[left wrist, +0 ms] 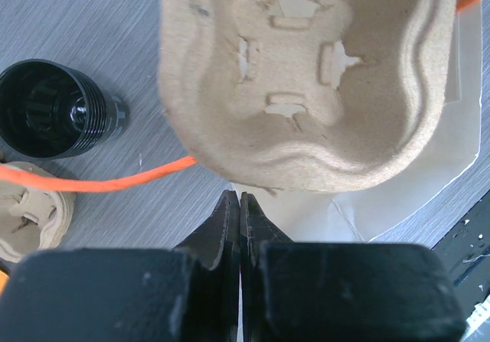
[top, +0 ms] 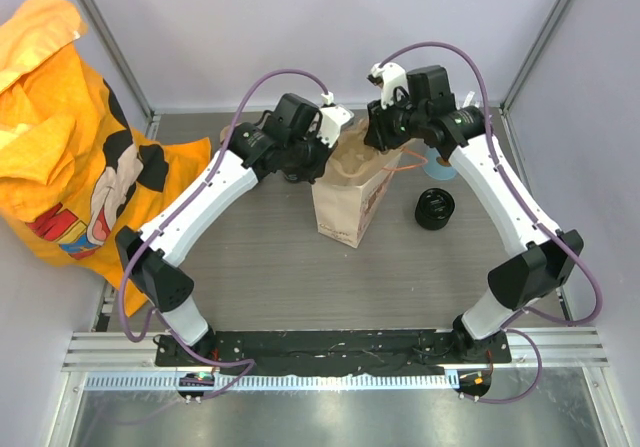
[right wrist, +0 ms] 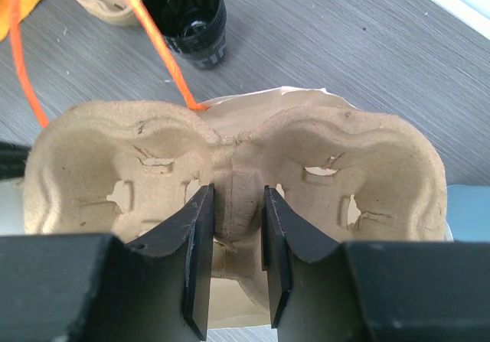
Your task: Pack the takeout coffee
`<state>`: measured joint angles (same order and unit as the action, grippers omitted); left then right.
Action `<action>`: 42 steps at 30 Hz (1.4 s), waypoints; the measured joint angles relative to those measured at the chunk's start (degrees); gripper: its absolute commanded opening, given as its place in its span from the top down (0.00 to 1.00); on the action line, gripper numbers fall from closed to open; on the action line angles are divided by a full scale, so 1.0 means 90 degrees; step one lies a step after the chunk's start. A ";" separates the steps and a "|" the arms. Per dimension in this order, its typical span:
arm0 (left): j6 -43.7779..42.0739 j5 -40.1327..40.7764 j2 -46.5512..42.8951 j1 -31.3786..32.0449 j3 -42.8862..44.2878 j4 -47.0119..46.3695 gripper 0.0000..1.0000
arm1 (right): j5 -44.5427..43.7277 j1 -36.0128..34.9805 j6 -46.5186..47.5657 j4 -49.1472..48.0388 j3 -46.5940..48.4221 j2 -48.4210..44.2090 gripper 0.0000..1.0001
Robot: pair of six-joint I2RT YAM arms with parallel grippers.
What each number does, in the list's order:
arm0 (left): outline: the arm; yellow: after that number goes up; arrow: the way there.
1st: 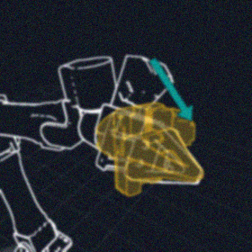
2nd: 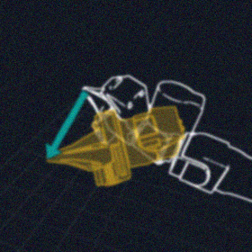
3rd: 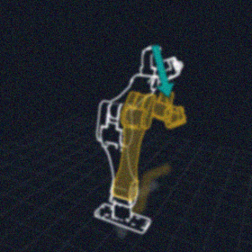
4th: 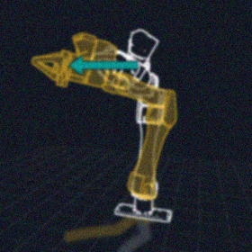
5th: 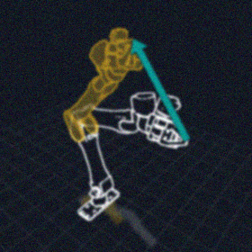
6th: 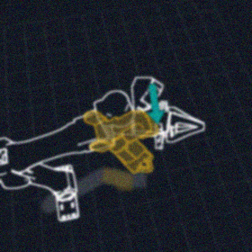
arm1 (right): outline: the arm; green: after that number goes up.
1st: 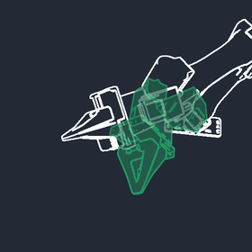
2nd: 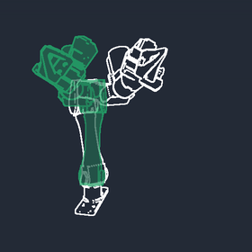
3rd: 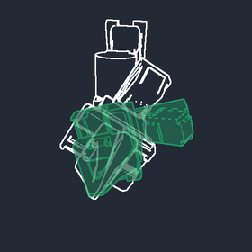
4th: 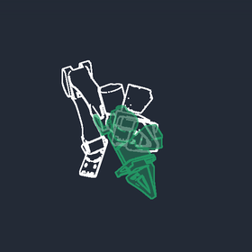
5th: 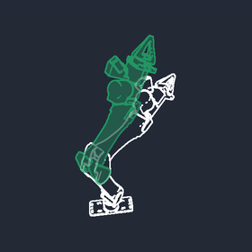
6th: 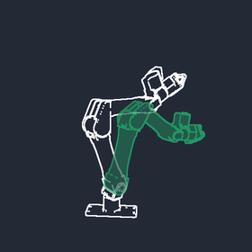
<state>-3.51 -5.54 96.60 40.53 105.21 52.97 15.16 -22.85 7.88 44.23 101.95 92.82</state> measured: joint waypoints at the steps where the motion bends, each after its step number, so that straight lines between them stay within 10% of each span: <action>1: 0.0000 0.0000 -0.0007 0.0002 0.0000 0.0000 1.00 | 0.0007 0.0000 0.0051 -0.0029 -0.0121 -0.0078 0.71; 42: 0.0226 0.0760 -0.0046 0.0041 0.0085 0.0148 0.88 | -0.0260 -0.0758 0.1632 0.0287 -0.0551 -0.0408 0.71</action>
<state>-1.48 1.30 96.18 40.91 105.97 54.30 12.82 -29.67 22.57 46.81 96.99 89.14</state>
